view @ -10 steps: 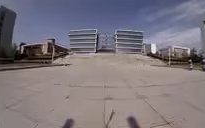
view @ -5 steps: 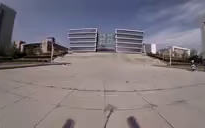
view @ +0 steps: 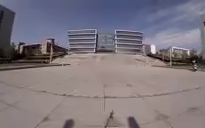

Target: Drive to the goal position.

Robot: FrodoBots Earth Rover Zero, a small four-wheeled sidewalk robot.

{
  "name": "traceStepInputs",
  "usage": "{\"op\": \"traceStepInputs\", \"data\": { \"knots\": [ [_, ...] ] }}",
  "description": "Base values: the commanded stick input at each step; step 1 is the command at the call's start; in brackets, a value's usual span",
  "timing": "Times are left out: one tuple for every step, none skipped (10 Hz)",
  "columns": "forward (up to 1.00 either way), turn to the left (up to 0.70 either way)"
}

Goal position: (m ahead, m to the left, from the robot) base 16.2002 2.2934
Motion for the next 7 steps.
{"op": "traceStepInputs", "data": {
  "knots": [
    [0.7, 0.0],
    [0.7, 0.0],
    [0.7, 0.0],
    [0.7, 0.0],
    [0.7, 0.0],
    [0.7, 0.0],
    [0.7, 0.0]
  ]
}}
